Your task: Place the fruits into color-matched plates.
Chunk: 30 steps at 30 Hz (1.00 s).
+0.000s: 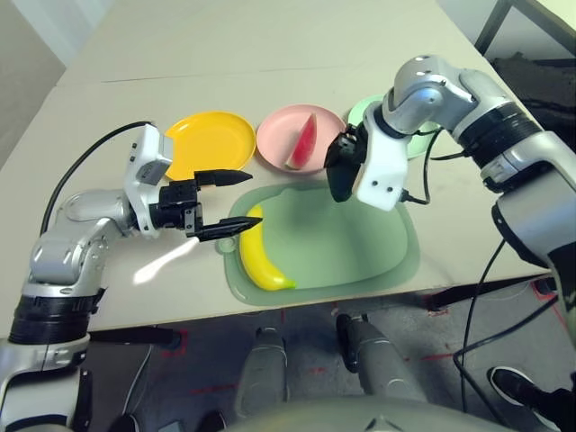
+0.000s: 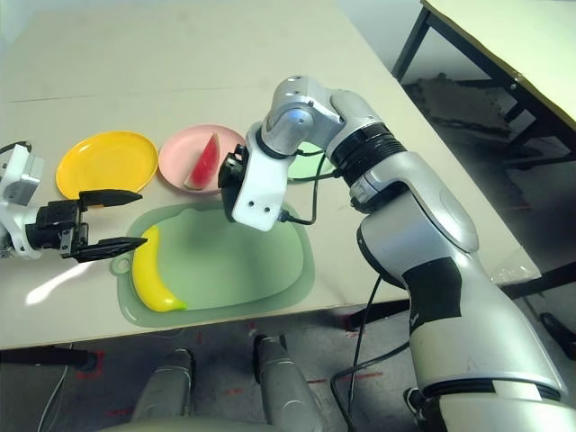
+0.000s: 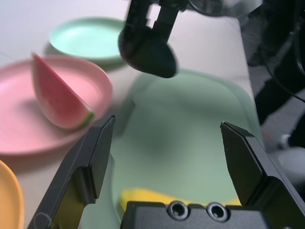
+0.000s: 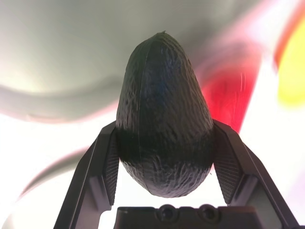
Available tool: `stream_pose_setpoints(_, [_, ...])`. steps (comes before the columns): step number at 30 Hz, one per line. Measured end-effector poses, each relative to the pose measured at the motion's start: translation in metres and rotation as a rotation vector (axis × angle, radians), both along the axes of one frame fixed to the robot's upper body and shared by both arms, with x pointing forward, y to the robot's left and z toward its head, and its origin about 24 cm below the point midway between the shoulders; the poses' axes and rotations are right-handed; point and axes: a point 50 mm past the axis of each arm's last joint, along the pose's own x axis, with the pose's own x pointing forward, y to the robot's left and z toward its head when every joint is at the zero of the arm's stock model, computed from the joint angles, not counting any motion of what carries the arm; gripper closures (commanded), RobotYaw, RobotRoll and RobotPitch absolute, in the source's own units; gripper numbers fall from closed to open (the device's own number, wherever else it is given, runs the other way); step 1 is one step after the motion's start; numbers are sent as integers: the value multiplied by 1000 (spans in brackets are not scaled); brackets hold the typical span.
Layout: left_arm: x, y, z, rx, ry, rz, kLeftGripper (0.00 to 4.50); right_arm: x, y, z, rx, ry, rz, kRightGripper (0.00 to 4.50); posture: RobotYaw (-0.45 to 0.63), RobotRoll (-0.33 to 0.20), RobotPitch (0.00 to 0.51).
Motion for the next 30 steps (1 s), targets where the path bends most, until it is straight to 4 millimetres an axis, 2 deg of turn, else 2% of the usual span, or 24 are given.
stream_pose_setpoints(3, [4, 1, 1, 16, -11, 44, 0, 16, -12, 8, 85, -78, -159, 1485, -17, 0, 199])
stream_pose_setpoints(10, [4, 2, -1, 35, -4, 52, 0, 43, -36, -1, 210, -277, -407, 1485, -12, 0, 203])
stream_pose_setpoints(13, [4, 2, -1, 44, -4, 54, 0, 50, -45, -12, 213, -335, -471, 1485, -11, 0, 203])
stream_pose_setpoints(17, [4, 3, -1, 49, -1, 57, 0, 53, -62, -39, 178, -339, -555, 1485, 2, 0, 203])
stream_pose_setpoints(23, [3, 5, -3, 56, 12, 62, 0, 54, -74, -58, 152, -344, -621, 1485, 8, 0, 206])
stream_pose_setpoints(27, [2, 6, -4, 61, 21, 65, 0, 54, -76, -62, 163, -346, -638, 23, 12, 0, 209])
stream_pose_setpoints(30, [2, 5, -4, 62, 20, 64, 0, 55, -76, -57, 179, -350, -638, 23, 16, 0, 209])
